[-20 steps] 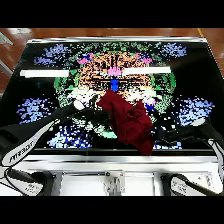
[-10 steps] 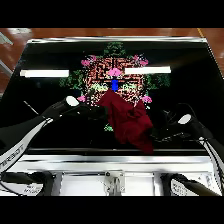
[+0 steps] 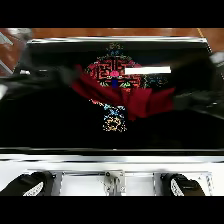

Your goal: Fold the shirts.

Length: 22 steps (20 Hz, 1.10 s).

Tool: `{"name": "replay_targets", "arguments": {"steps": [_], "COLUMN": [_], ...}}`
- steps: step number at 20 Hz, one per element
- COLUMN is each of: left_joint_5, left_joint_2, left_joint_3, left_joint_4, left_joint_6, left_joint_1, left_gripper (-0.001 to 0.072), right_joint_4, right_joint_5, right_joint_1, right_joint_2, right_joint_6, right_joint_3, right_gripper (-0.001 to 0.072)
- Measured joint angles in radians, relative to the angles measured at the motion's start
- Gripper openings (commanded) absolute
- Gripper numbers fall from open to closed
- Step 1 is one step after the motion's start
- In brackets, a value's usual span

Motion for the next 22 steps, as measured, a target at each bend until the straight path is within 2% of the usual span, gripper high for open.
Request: {"name": "replay_targets", "arguments": {"steps": [6,10,12,17,22], "left_joint_5": [0.061,0.016,-0.033,-0.188,-0.285], "left_joint_2": [0.319,0.426,0.447,0.441,0.349], "left_joint_3": [0.101,0.116,0.117,0.100,0.003], "left_joint_4": [0.047,0.067,0.110,0.327,0.513], "left_joint_6": [-0.060,-0.075,-0.091,-0.227,-0.322], "left_joint_1": [0.111,0.132,0.136,0.139,0.139], "left_gripper": [0.0041,0.0041,0.0041,0.0041,0.0041], "right_joint_4": [-0.070,-0.087,-0.114,-0.181,-0.187], "right_joint_5": [-0.101,-0.125,-0.129,-0.082,-0.052], "right_joint_1": [0.001,0.001,0.001,0.002,0.002], "right_joint_2": [0.164,0.189,0.192,0.160,-0.036], "right_joint_6": [0.117,0.149,0.156,0.178,0.188], "right_joint_3": [0.275,0.401,0.442,0.478,0.484], "right_gripper": [0.0061,0.0061,0.0061,0.0061,0.0062]}}
